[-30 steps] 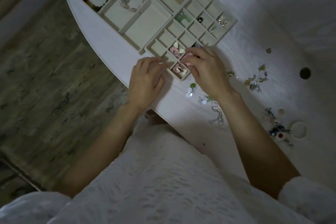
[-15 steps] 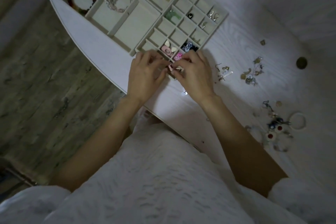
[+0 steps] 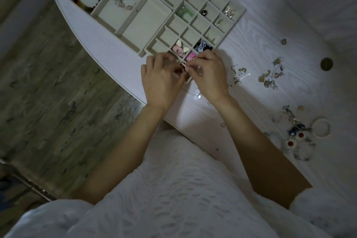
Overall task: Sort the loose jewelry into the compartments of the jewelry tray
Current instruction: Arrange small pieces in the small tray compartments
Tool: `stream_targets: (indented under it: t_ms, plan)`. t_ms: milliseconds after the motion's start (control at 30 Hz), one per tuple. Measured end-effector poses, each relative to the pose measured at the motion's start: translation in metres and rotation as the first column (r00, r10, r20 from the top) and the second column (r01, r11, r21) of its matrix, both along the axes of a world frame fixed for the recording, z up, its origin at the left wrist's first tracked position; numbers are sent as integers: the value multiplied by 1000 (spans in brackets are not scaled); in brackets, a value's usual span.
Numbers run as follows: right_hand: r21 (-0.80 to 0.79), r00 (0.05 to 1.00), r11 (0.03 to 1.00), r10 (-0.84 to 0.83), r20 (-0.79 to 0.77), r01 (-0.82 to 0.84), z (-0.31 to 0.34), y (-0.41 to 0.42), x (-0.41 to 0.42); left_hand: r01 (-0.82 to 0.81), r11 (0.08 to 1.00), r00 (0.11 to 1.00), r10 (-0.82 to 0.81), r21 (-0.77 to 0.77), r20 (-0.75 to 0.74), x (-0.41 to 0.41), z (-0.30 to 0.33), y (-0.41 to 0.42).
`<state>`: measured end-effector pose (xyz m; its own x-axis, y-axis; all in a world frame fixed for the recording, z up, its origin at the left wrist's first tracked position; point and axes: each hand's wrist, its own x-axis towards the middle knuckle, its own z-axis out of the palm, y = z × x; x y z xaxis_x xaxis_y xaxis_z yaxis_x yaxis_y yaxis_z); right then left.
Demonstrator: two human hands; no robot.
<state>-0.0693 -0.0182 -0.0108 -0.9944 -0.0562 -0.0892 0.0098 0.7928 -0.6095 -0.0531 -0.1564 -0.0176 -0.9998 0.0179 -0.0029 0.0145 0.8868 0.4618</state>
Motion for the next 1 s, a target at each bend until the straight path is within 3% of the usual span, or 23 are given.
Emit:
stream_targets:
  t_ms: [167,333,567,733,1000]
  plan:
    - [9,1000,1000,-1,-22,2,-3,4,1,-64,998,997,65,-30,29,-8,4,7]
    - [-7,1000,1000,-8,-17,7,-3,4,1,-165,983,981,156,77,114,-7,5,3]
    - [5,997,1000,14,-72,-13,-6,5,1,-111,985,992,118,-131,45,-6,4,13]
    - [23,992,999,30,-125,-28,-8,4,3,-254,967,965,254,-20,62,-4,7,18]
    - [252,922,948,264,-285,-193,-7,1,2,-172,982,984,168,-74,-58,4,1,6]
